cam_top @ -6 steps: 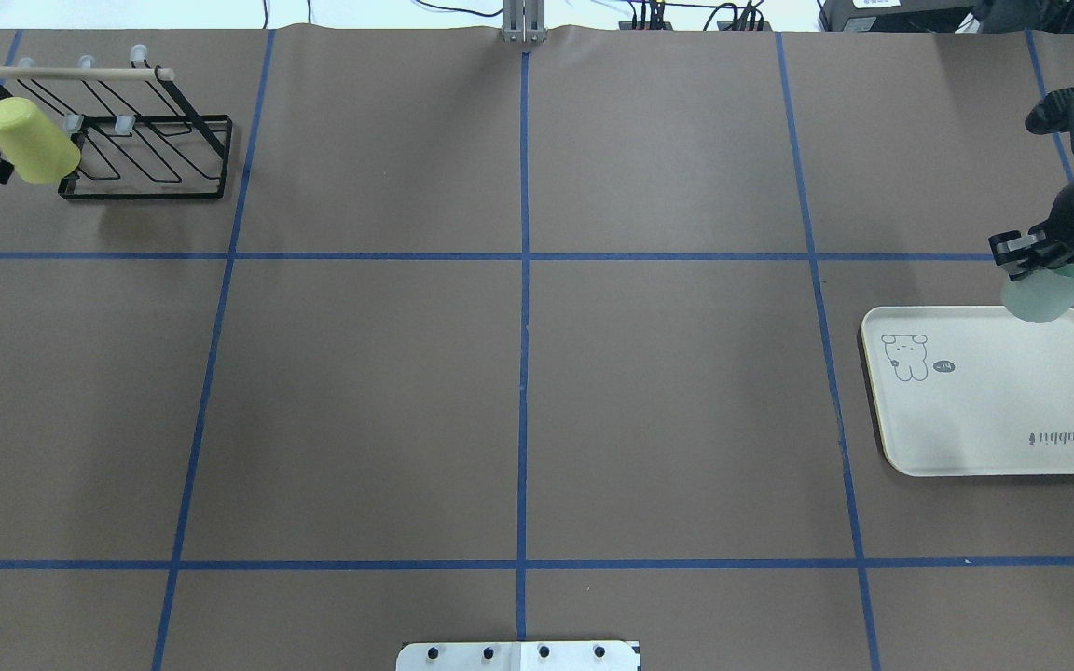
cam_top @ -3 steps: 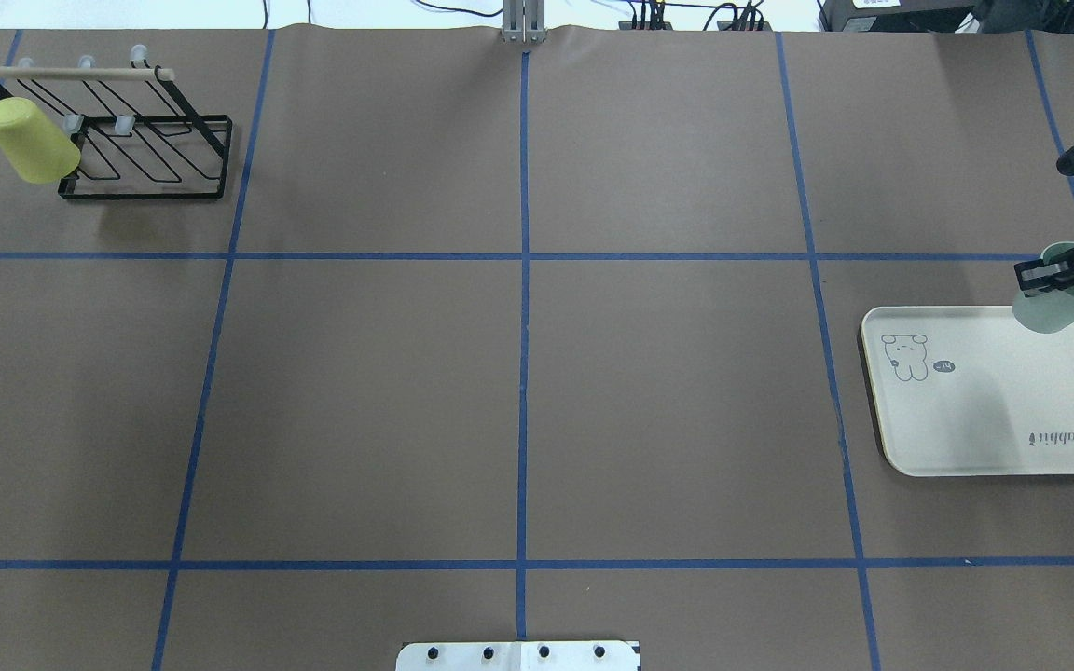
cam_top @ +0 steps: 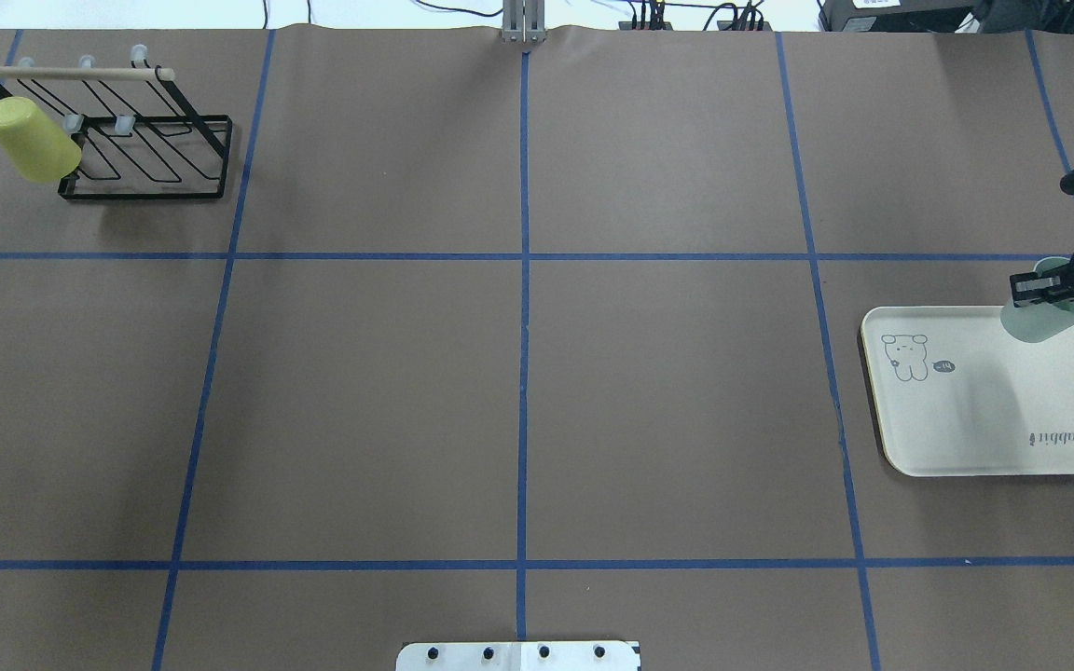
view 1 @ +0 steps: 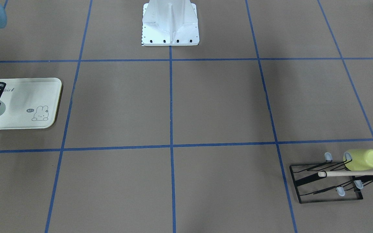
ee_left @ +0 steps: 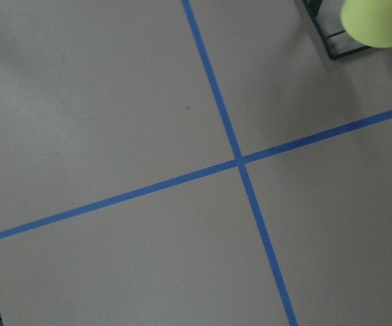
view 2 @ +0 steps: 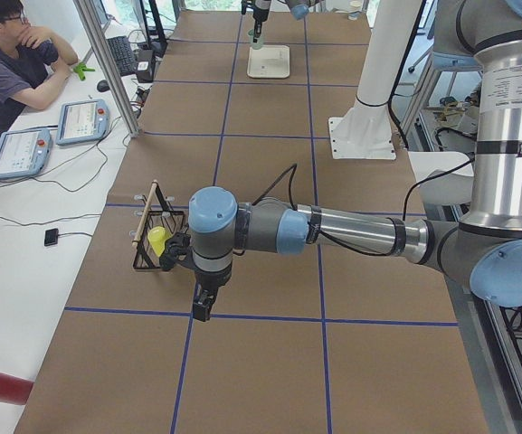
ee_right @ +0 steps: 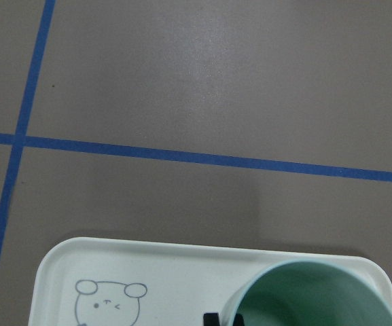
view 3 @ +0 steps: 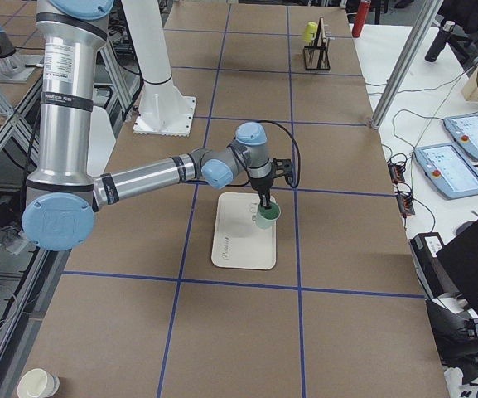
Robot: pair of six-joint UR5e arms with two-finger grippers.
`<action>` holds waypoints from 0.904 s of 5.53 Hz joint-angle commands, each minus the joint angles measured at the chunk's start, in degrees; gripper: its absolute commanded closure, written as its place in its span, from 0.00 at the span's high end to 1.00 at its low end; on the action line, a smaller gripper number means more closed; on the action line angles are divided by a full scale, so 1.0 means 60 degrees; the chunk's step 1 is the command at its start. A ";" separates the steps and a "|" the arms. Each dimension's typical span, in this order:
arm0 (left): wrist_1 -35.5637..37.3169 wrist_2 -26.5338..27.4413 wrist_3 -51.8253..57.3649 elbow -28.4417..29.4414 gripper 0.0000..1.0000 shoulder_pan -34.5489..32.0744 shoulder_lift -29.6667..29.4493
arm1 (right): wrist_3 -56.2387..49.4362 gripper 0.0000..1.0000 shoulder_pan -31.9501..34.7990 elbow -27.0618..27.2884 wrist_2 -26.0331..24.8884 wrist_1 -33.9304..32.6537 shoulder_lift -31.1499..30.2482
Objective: Left arm grabs green cup and hands to right arm on tray
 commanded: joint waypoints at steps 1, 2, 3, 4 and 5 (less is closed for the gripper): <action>-0.0031 -0.0023 -0.0009 -0.0027 1.00 -0.0066 0.0076 | 0.1327 0.00 -0.0844 -0.0170 -0.0659 0.0748 -0.0017; -0.0031 -0.0023 -0.0009 -0.0027 1.00 -0.0066 0.0076 | 0.1743 0.00 -0.1226 -0.0273 -0.0998 0.1160 -0.0177; -0.0031 -0.0023 -0.0024 -0.0027 1.00 -0.0080 0.0076 | 0.2081 0.00 -0.1505 -0.0288 -0.1407 0.1658 -0.0468; -0.0031 -0.0023 -0.0024 -0.0027 1.00 -0.0080 0.0076 | 0.2201 0.26 -0.1551 -0.0288 -0.1426 0.1692 -0.0616; -0.0031 -0.0023 -0.0024 -0.0041 1.00 -0.0080 0.0091 | 0.2477 0.99 -0.1537 -0.0288 -0.1455 0.1692 -0.0647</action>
